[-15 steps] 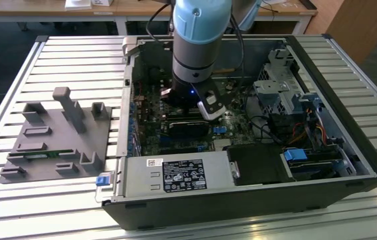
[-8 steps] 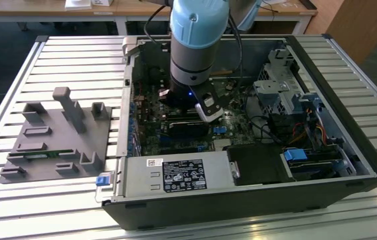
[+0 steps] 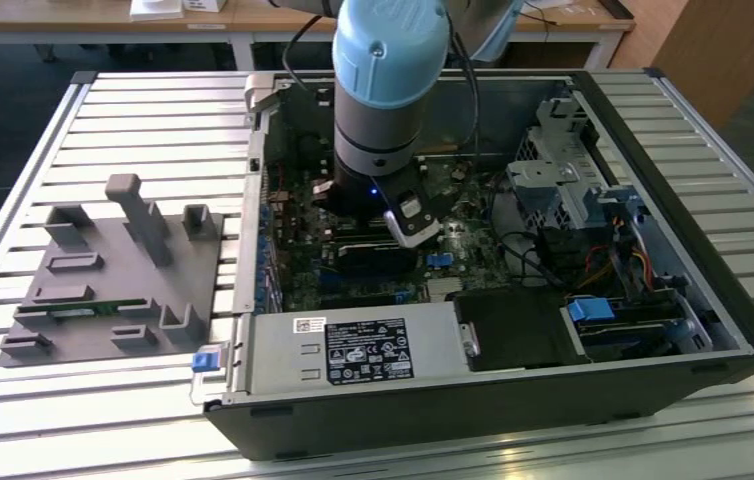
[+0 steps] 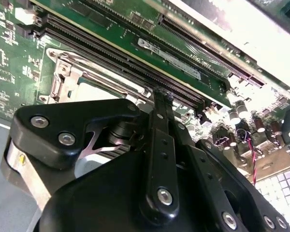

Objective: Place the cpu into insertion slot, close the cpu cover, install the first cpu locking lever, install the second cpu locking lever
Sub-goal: 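Install the second cpu locking lever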

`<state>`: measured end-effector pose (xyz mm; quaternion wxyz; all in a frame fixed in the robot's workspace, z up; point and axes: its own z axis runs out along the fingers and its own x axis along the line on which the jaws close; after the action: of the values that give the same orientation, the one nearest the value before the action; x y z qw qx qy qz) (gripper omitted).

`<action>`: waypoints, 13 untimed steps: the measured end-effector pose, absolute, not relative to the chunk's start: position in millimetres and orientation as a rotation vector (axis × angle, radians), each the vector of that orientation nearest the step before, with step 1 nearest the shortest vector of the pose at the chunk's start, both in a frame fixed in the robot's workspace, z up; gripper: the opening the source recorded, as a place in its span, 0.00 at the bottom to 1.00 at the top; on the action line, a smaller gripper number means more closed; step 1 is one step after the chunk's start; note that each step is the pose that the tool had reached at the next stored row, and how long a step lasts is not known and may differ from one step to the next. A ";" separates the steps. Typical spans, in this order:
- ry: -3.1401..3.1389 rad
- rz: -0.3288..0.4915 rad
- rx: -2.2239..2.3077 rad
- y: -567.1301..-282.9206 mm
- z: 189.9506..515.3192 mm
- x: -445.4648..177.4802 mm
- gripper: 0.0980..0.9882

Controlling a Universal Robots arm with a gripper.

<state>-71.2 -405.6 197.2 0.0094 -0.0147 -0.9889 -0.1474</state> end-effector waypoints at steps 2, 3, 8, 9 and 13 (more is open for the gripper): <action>-3.087 -0.471 -0.046 -405.6 196.1 -72.2 0.01; -3.086 -0.475 -0.046 -405.5 195.5 -72.5 0.01; -3.083 -0.491 -0.046 -405.6 192.4 -73.2 0.01; -3.083 -0.494 -0.046 -405.5 191.8 -73.2 0.01; -3.081 -0.506 -0.045 -405.6 190.2 -73.2 0.01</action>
<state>-73.2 -405.6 190.2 0.0096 -0.0146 -0.9866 -0.1620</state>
